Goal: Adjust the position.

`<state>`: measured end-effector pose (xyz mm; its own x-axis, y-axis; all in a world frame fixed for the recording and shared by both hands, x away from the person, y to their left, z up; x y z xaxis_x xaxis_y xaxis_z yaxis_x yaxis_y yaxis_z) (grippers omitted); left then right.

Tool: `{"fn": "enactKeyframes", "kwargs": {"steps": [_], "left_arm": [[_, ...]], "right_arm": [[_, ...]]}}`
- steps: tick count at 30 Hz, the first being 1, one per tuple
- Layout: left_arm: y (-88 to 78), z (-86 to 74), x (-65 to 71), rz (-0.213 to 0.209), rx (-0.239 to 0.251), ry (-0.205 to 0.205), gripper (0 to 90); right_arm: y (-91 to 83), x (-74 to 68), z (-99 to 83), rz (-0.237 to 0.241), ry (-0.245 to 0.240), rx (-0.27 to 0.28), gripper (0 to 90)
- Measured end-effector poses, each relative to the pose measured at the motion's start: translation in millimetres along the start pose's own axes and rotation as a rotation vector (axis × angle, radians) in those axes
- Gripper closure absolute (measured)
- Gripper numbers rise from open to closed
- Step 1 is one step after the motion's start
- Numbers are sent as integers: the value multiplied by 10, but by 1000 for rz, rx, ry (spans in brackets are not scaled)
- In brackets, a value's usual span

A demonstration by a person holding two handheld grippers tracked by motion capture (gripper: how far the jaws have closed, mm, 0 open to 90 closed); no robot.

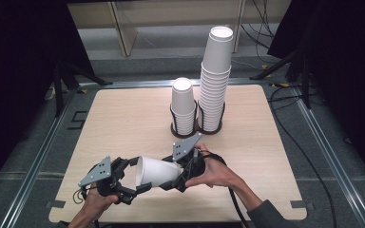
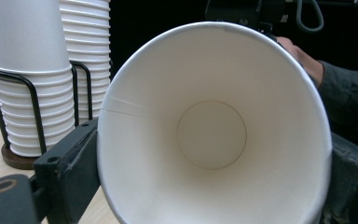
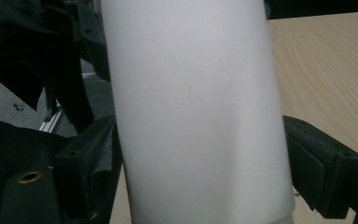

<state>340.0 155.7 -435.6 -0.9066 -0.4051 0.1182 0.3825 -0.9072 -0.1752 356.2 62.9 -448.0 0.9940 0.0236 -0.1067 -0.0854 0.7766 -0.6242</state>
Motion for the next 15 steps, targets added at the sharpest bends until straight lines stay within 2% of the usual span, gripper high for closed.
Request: {"fn": "enactKeyframes", "kwargs": {"steps": [2,8,9,10,12,13,14,15], "left_arm": [[-8,-6,-12,12,-11,8,87],[-25,-44,-67,61,-58,27,84],[-17,-53,-80,69,-65,33,84],[-19,-65,-86,78,-80,36,84],[-20,-91,-104,101,-114,49,84],[-3,-89,-102,98,-108,49,84],[-7,-102,-109,109,-127,53,84],[-10,-114,-111,120,-144,56,84]], "right_arm": [[-28,27,-7,-36,-13,-19,152],[-213,78,30,-128,-6,-42,157],[-241,65,17,-145,13,-60,157],[-267,70,5,-181,12,-84,157],[-284,94,20,-208,-43,-97,157],[-282,88,24,-216,-49,-101,157],[-272,56,5,-213,-15,-115,158],[-260,42,-9,-212,-8,-130,158]]}}
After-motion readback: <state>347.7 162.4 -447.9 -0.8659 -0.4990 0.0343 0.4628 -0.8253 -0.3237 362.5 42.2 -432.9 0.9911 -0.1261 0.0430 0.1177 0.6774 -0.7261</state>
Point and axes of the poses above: each handheld gripper's, and its own axes: y roughly forward along the jaws, z roughly out of its top, x roughly to its right, the point moved 10 cm from there along y, roughly forward along the jaws, and after that the axes turned 5 degrees about -x, right-handed, at the moved point
